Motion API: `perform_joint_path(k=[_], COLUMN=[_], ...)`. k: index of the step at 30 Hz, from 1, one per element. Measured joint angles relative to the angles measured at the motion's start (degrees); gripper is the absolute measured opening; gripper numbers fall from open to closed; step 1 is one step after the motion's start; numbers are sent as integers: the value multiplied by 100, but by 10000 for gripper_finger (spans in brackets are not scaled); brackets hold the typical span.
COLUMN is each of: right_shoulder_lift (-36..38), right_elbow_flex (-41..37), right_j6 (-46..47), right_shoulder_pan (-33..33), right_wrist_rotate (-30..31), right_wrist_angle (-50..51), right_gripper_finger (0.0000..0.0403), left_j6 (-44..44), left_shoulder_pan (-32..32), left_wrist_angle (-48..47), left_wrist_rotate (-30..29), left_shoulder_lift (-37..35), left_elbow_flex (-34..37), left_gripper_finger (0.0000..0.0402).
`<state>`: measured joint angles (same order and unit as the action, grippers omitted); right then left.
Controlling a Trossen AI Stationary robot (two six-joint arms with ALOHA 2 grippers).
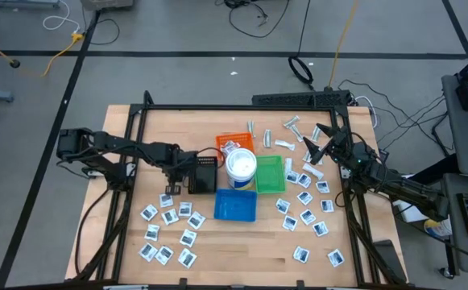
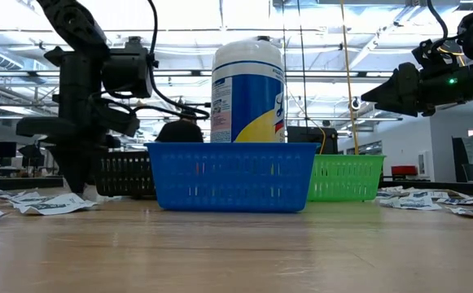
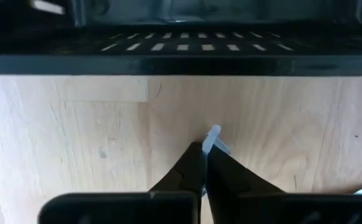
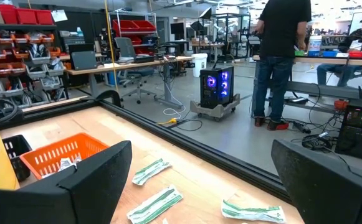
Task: Pick & Place First Aid Supplies
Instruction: Put the orange ointment pack into the orange bin
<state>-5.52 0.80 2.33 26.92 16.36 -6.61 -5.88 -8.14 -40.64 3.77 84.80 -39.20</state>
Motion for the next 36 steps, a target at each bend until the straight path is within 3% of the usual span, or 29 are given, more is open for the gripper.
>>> perform_joint_path(k=[8,12,27,36], right_shoulder_lift=[0,0,-1,0], right_elbow_flex=[0,1,2,2], right_j6=[0,1,0,2], right_shoulder_pan=[-1,-2,0,0], right_wrist_rotate=[1,0,0,0], right_wrist_angle=[0,0,2,0], right_gripper_finger=[380,380,380,380], left_j6=[-219,-404,-937,-1200], left_shoulder_pan=[-450,-706,-1654,-1648], left_wrist_angle=[-772,-1008,-2106,-2265], left_wrist_rotate=[86,466,353,322], left_shoulder_lift=[-570,-837,-904,255], left_elbow_flex=[-300,-505,-1292,-2514], left_gripper_finger=[3,2,1,1])
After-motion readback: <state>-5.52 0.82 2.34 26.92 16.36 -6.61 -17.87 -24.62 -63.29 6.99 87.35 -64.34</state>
